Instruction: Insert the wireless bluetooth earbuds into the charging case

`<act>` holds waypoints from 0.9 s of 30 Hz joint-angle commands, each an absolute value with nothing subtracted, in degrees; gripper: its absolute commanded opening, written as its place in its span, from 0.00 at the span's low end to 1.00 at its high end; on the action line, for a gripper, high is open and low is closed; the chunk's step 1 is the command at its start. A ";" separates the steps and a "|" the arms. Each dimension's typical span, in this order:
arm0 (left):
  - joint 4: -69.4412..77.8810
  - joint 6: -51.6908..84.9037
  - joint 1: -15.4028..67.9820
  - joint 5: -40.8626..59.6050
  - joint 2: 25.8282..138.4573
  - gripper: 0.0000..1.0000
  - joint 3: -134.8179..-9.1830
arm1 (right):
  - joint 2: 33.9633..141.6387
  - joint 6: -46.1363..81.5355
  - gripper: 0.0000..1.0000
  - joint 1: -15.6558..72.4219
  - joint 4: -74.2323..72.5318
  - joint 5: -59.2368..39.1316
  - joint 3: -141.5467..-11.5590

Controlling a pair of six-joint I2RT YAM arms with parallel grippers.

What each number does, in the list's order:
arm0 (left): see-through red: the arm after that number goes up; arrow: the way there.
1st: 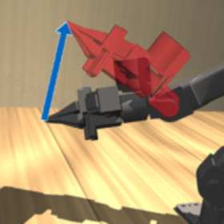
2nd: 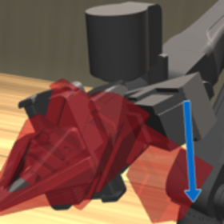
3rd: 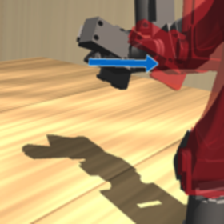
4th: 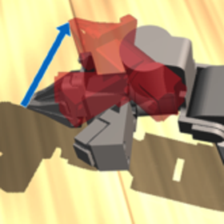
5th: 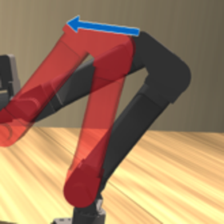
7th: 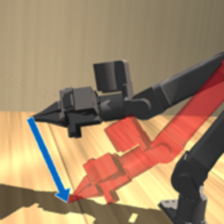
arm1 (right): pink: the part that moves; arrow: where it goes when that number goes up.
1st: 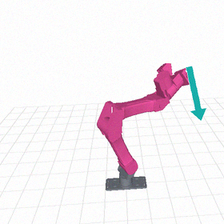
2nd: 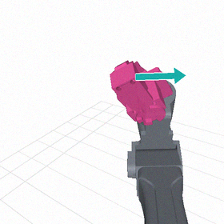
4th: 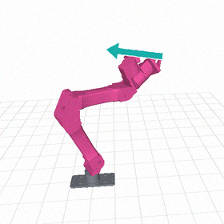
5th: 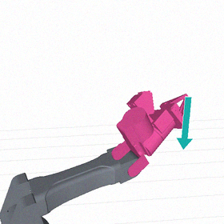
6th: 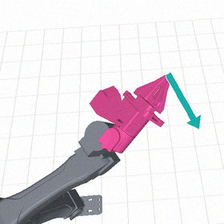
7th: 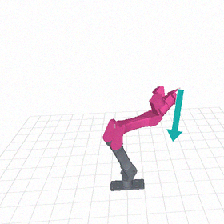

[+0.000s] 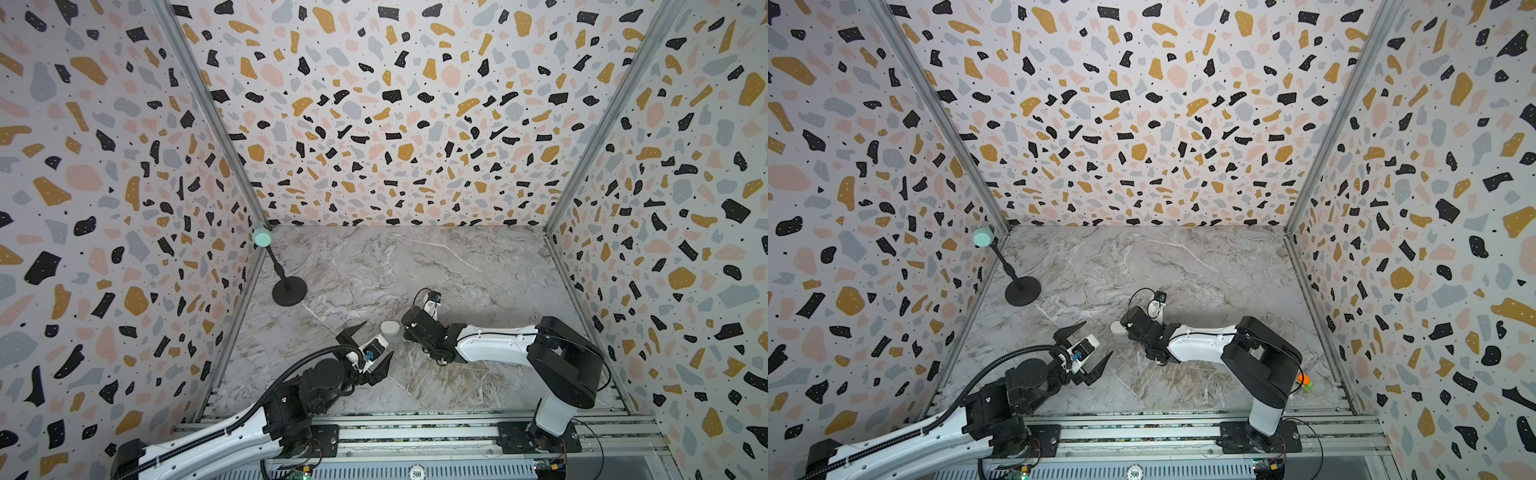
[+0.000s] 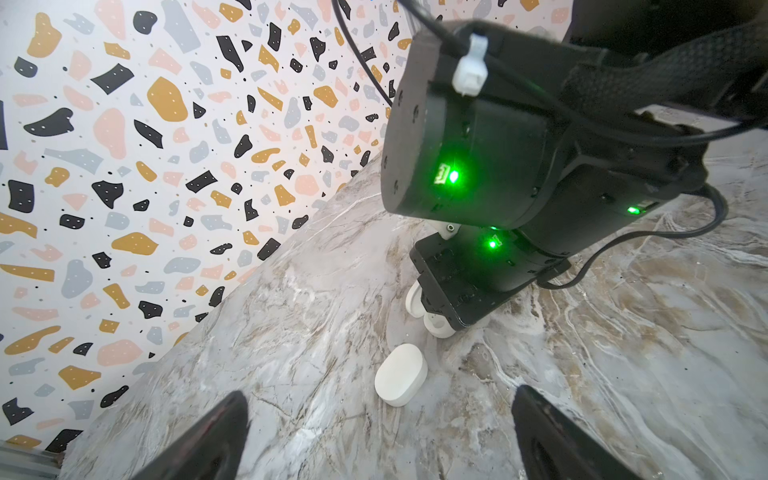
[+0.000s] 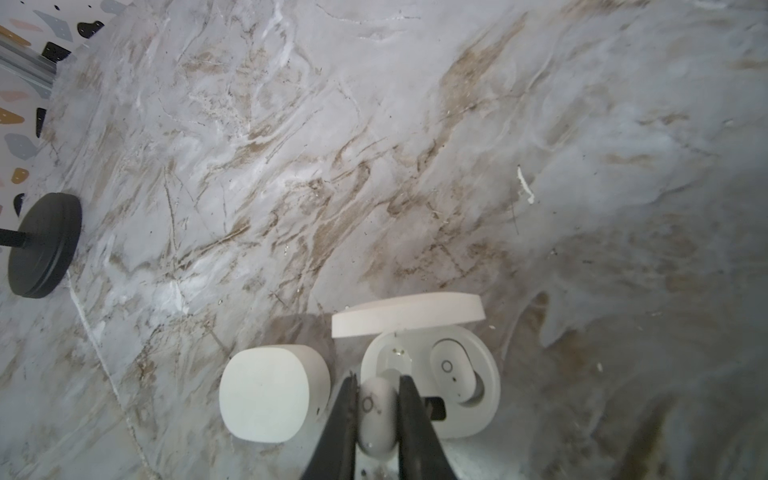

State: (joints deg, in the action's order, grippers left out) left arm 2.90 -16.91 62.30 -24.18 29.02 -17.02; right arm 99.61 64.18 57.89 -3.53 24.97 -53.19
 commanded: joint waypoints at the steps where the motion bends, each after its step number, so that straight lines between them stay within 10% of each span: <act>1: 5.17 -16.43 61.79 -23.45 28.93 1.00 -16.96 | 99.94 64.64 0.05 58.10 -3.61 26.01 -53.39; 27: 5.11 -16.47 61.52 -22.99 29.27 1.00 -16.96 | 102.22 64.17 0.03 57.75 -4.31 25.75 -54.75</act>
